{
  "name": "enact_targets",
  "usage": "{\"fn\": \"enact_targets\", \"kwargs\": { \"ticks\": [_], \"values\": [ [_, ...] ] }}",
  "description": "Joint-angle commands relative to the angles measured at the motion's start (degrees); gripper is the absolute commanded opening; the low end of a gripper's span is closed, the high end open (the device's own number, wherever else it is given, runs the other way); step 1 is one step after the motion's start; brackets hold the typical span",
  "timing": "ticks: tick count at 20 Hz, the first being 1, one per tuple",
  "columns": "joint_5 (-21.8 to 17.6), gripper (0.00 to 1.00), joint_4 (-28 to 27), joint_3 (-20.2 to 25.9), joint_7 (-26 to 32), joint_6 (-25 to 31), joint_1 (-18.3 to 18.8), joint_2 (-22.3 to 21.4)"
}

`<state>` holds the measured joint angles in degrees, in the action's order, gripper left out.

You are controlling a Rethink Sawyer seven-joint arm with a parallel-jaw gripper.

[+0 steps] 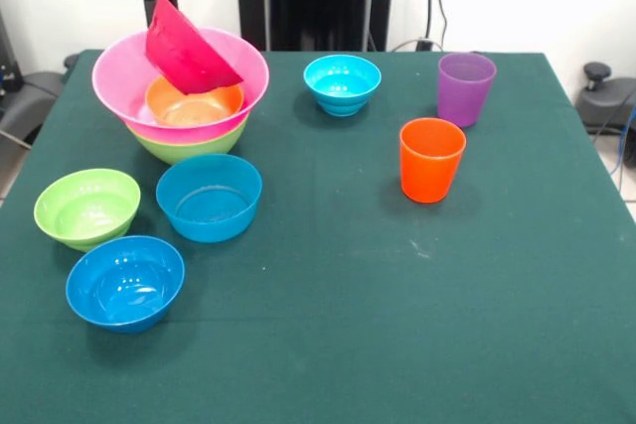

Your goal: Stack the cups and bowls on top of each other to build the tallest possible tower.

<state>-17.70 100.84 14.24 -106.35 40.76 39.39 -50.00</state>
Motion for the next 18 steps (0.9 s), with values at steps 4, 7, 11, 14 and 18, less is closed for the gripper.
{"fn": "enact_targets", "kwargs": {
  "ticks": [4, 7, 11, 14, 18],
  "values": [
    [-5.3, 0.00, 4.9, 6.8, 8.9, -3.8, 0.4, 3.6],
    [-5.3, 0.00, 5.4, 7.0, 8.4, -3.8, 0.6, 3.3],
    [-5.7, 0.00, 6.2, 7.0, 7.3, -4.1, 0.7, 2.9],
    [-6.6, 0.00, 6.1, 7.3, 7.3, -4.7, 0.8, 2.9],
    [-7.6, 1.00, 6.1, 8.1, 7.1, -5.1, 1.3, 3.1]
  ]
}}
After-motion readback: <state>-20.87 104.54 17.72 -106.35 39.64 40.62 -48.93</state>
